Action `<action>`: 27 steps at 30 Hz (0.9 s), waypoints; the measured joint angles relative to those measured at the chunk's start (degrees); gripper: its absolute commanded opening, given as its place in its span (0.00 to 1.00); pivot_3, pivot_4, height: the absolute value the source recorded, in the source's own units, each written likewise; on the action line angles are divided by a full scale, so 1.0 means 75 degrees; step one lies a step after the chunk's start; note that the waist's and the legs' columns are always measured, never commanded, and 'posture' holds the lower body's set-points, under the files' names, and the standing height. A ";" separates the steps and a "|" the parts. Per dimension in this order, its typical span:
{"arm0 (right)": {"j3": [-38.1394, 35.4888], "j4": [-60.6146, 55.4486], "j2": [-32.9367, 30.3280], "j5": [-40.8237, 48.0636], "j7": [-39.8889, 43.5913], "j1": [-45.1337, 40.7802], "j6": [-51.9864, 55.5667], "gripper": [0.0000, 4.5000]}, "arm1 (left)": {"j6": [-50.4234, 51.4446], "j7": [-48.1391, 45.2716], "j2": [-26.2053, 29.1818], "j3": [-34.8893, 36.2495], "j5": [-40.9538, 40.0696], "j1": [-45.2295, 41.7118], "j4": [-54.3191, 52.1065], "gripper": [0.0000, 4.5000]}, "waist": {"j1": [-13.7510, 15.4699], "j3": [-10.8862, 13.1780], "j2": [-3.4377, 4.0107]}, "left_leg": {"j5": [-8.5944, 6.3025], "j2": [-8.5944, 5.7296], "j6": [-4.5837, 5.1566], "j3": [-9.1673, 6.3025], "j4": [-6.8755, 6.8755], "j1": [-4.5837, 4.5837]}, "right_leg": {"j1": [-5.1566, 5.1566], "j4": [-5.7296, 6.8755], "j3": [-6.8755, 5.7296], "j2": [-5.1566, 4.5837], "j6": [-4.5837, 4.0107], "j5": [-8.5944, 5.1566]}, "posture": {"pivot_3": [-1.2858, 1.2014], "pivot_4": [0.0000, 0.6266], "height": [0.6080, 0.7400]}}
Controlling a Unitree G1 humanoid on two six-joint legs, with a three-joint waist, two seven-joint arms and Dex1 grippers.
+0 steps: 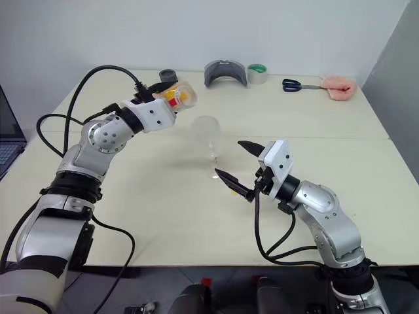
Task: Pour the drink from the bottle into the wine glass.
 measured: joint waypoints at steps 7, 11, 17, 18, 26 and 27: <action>-0.0068 0.0189 -0.0015 -0.0214 -0.0014 -0.0010 -0.0023 1.00 | -0.0635 0.0677 0.0175 -0.0263 0.0686 -0.0303 0.0355 0.40 | -0.0005 0.0000 0.0000 | 0.0000 0.0001 0.0000 0.0002 -0.0001 -0.0001 | -0.0003 0.0002 0.0001 0.0000 0.0000 0.0000 | 0.52 0.24 1.00; -0.0086 0.0189 -0.0023 -0.0301 -0.0013 -0.0012 -0.0026 1.00 | -0.0838 0.0971 0.0227 -0.0406 0.0968 -0.0419 0.0519 0.40 | -0.0005 0.0000 0.0000 | 0.0000 0.0000 0.0000 0.0002 0.0000 -0.0001 | -0.0003 0.0003 0.0000 0.0000 0.0000 0.0000 | 0.52 0.24 1.00; -0.0087 0.0189 -0.0025 -0.0447 -0.0014 -0.0011 -0.0026 1.00 | -0.0938 0.1280 0.0269 -0.0503 0.1244 -0.0502 0.0556 0.40 | -0.0005 0.0000 0.0000 | 0.0000 0.0000 0.0000 0.0002 0.0000 -0.0002 | -0.0003 0.0003 0.0000 0.0000 0.0000 0.0000 | 0.52 0.24 1.00; -0.0087 0.0189 -0.0025 -0.0447 -0.0013 -0.0011 -0.0026 1.00 | -0.0953 0.1303 0.0272 -0.0504 0.1266 -0.0531 0.0556 0.40 | -0.0005 0.0000 0.0000 | 0.0000 0.0000 0.0000 0.0001 0.0000 -0.0002 | -0.0003 0.0003 -0.0001 0.0000 0.0000 0.0000 | 0.52 0.24 1.00; -0.0086 0.0189 -0.0028 -0.0464 -0.0012 -0.0009 -0.0026 1.00 | -0.1029 0.1566 0.0330 -0.0539 0.1557 -0.0640 0.0557 0.40 | -0.0006 0.0000 0.0000 | 0.0000 0.0000 0.0000 0.0002 0.0000 -0.0002 | -0.0003 0.0004 0.0000 0.0000 0.0000 0.0000 | 0.52 0.24 1.00; -0.0086 0.0189 -0.0028 -0.0465 -0.0013 -0.0009 -0.0026 1.00 | -0.1033 0.1591 0.0335 -0.0550 0.1565 -0.0640 0.0558 0.40 | -0.0006 0.0000 0.0000 | 0.0000 0.0000 0.0000 0.0002 0.0000 -0.0002 | -0.0003 0.0004 0.0000 0.0000 0.0000 0.0000 | 0.52 0.24 1.00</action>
